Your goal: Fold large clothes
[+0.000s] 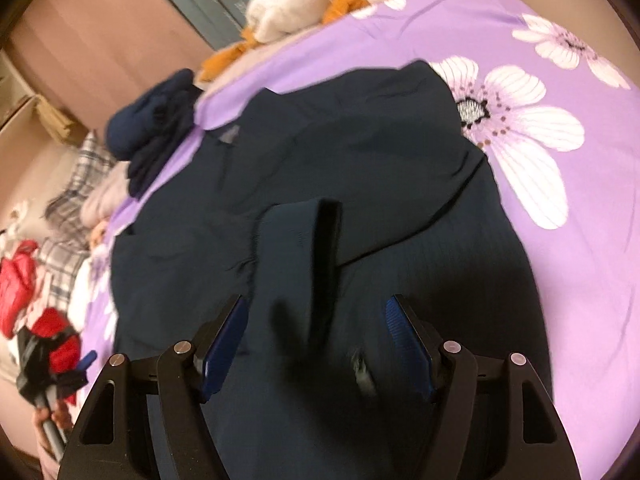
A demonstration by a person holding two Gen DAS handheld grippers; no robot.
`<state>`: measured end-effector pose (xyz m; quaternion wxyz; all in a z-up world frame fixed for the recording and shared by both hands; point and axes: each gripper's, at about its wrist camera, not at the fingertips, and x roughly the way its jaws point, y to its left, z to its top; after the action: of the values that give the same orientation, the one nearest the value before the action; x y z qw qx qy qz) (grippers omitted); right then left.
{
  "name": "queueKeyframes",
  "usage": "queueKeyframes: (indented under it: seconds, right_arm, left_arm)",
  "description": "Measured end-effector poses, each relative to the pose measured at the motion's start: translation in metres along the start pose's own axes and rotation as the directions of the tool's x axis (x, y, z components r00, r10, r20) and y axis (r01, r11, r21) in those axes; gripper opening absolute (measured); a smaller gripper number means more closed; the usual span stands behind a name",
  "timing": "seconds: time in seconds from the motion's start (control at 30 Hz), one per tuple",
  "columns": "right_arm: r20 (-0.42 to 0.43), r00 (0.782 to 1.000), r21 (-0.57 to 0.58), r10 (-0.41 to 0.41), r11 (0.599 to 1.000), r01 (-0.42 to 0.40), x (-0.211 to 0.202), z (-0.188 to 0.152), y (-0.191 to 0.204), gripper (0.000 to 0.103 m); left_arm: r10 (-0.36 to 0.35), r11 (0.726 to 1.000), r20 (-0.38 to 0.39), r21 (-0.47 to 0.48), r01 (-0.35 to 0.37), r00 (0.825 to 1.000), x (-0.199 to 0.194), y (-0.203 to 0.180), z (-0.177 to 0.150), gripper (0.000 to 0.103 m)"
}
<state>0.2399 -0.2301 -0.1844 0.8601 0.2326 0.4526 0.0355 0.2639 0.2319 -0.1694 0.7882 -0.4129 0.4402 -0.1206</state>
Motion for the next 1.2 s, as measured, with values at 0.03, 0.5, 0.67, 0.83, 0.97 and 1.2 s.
queueKeyframes:
  seconds: [0.03, 0.5, 0.67, 0.83, 0.97, 1.2]
  right_arm:
    - [-0.003, 1.000, 0.009, -0.001, 1.000, 0.001, 0.003, 0.001, -0.001, 0.071]
    - [0.147, 0.984, -0.051, 0.100, 0.994, -0.093, -0.018, 0.023, 0.025, 0.007]
    - [0.297, 0.946, -0.005, 0.128, 0.991, -0.133, -0.057, 0.026, 0.010, 0.006]
    - [0.077, 0.996, -0.004, -0.039, 0.999, 0.040, 0.002, 0.006, -0.010, 0.006]
    - [0.073, 0.997, 0.022, -0.001, 1.000, 0.000, 0.003, 0.002, -0.017, 0.011]
    - [0.182, 0.983, 0.024, -0.030, 0.999, 0.026, -0.038, 0.006, -0.023, 0.034]
  left_arm:
    - [-0.004, 1.000, -0.004, 0.003, 0.004, 1.000, 0.006, 0.000, 0.004, 0.076]
    - [-0.084, 0.983, 0.163, -0.148, 0.108, 0.983, 0.071, 0.010, 0.046, 0.034]
    - [-0.164, 0.957, 0.224, -0.201, 0.210, 0.961, 0.060, 0.018, 0.047, 0.029]
    - [-0.084, 0.978, 0.189, -0.170, 0.117, 0.978, 0.069, 0.019, 0.044, 0.029]
    - [-0.063, 0.969, 0.185, -0.225, 0.105, 0.981, 0.064, 0.038, 0.048, 0.029]
    - [0.086, 0.992, 0.126, -0.099, -0.074, 0.988, 0.028, 0.038, 0.045, 0.035]
